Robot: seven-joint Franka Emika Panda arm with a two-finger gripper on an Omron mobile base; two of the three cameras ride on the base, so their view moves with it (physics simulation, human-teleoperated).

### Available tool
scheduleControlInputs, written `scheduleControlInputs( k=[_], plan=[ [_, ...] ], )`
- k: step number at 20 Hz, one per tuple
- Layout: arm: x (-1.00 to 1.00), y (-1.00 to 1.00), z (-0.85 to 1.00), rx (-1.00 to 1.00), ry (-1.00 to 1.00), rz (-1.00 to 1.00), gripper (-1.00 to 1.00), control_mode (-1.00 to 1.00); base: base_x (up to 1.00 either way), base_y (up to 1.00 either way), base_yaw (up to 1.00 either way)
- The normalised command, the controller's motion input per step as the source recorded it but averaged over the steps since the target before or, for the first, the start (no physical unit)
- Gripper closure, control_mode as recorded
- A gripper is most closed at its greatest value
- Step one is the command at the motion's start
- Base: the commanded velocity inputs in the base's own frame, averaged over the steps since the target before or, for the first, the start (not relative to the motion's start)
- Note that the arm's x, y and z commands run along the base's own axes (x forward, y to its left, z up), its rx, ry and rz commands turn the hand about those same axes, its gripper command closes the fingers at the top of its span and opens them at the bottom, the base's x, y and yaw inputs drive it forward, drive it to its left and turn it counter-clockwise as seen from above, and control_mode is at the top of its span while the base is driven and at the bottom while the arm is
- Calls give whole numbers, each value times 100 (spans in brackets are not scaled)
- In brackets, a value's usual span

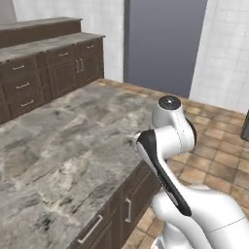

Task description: Place the mushroom in the correct fridge rack based on whether it is a fruit or vegetable. Finally, close the fridge door.

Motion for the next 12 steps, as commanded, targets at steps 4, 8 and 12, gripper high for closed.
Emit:
scheduleControlInputs(
  k=[4, 8, 12],
  plan=[
    [0, 0, 0, 0, 0, 0, 100, 100, 0, -44, -83],
    [0, 0, 0, 0, 0, 0, 100, 100, 14, -96, -64],
    [0, 0, 0, 0, 0, 0, 100, 100, 39, -100, -45]
  ],
)
